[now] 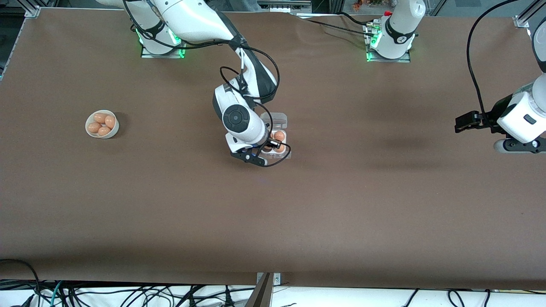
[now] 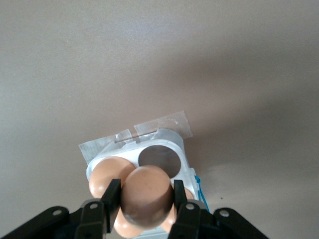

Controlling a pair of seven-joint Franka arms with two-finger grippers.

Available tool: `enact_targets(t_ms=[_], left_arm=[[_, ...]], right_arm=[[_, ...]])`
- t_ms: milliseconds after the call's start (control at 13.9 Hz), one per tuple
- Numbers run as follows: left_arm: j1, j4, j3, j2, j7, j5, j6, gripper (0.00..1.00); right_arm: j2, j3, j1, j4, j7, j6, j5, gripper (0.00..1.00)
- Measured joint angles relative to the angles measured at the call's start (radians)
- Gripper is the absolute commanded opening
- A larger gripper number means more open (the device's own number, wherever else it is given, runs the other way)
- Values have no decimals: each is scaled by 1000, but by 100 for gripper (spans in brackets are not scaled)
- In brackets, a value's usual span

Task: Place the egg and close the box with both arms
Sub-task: 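Lower the egg into the empty carton slot and open the right gripper, then withdraw the right gripper while the left gripper reaches the carton lid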

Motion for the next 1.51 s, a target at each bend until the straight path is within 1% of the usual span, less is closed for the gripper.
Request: enact_targets(t_ms=[72, 143, 215, 646, 789, 932, 1004, 1148, 1219, 1291, 1363, 1506], left_arm=[[0, 0, 0, 2, 0, 0, 0, 100], [-1, 0, -1, 3, 0, 0, 0, 100], [-2, 0, -1, 3, 0, 0, 0, 100], [-9, 0, -3, 4, 0, 0, 0, 100], [-12, 0, -14, 4, 0, -16, 0, 100], [-18, 0, -34, 6, -14, -88, 0, 88], [-24, 0, -39, 10, -25, -135, -6, 71], [-45, 0, -42, 28, -31, -220, -59, 52], [-61, -1, -43, 41, -38, -256, -89, 37], [-80, -1, -43, 56, -56, -284, -113, 24], [-103, -1, -44, 71, -81, -303, -129, 18], [-171, -1, -47, 101, -149, -327, -138, 9]], right_arm=[[1, 0, 0, 0, 0, 0, 0, 36], [1, 0, 0, 0, 0, 0, 0, 67], [2, 0, 0, 0, 0, 0, 0, 100], [2, -6, -3, 10, 0, 4, 0, 100], [0, -31, -5, 21, 0, 5, 0, 100], [-7, -79, -4, 28, -1, 5, -4, 100], [-16, -105, -5, 30, -4, 4, -6, 100], [-36, -148, -6, 31, -8, 1, -12, 100], [-44, -168, -6, 32, -12, 0, -13, 100], [-52, -184, -7, 32, -16, -2, -14, 100], [-62, -200, -6, 32, -19, -13, -15, 100], [-75, -243, -6, 32, -63, -70, -17, 100]])
